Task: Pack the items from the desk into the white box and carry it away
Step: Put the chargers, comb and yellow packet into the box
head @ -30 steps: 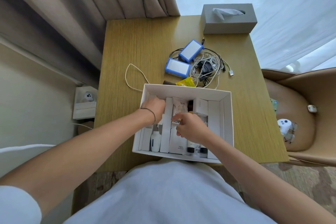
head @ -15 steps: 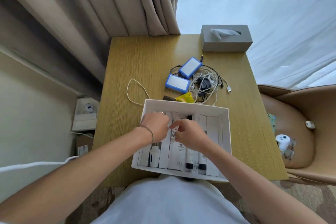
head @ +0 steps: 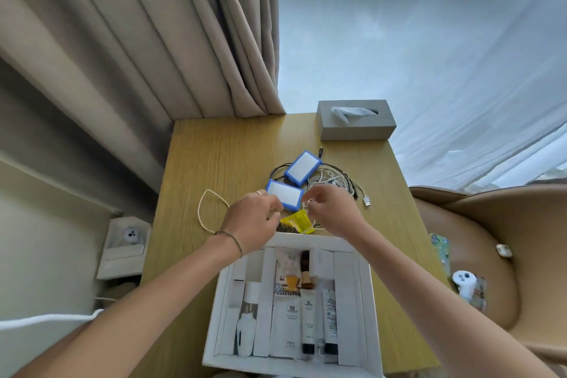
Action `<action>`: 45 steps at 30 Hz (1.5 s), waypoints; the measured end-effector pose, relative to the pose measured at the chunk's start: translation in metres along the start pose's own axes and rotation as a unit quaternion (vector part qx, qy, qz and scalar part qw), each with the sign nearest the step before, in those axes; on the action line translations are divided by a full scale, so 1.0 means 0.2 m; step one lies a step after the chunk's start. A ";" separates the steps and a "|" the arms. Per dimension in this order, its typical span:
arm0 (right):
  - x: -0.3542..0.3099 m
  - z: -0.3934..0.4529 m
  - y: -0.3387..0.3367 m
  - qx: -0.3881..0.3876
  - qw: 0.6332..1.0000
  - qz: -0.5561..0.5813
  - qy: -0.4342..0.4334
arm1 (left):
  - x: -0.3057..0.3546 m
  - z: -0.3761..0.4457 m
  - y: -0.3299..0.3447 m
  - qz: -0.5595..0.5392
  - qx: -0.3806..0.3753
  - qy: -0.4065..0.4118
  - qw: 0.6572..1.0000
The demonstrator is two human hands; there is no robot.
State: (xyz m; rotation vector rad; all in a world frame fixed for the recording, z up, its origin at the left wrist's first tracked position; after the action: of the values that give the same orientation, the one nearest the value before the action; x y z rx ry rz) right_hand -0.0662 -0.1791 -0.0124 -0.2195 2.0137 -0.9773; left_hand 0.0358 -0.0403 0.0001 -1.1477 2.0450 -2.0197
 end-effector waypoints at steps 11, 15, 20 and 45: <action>0.29 0.38 0.30 -0.147 0.976 -0.148 0.068 | -0.11 0.29 0.26 0.030 -0.099 -0.058 0.993; 0.33 0.45 0.40 -0.159 0.970 -0.172 0.070 | -0.19 0.30 0.31 0.031 -0.126 -0.084 0.988; 0.36 0.51 0.43 -0.134 0.972 -0.182 0.061 | -0.25 0.32 0.34 0.036 -0.152 -0.097 0.983; 0.41 0.19 -0.06 0.073 0.905 0.410 0.090 | -0.08 0.51 0.73 0.347 -0.221 0.244 0.878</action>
State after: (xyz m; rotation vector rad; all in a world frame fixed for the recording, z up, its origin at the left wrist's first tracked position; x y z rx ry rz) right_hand -0.0890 -0.2480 -0.0672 0.7752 1.8919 -0.5958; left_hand 0.0341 -0.1368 -0.1508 0.1793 2.6906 -1.5959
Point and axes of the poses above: each hand's wrist, its own z-axis towards the middle knuckle, its own y-axis out of the palm, x = y × z, the point moved 8 cm from there along z, towards the middle knuckle, and after that the axes turned 4 degrees about -x, right-handed, at the moved point
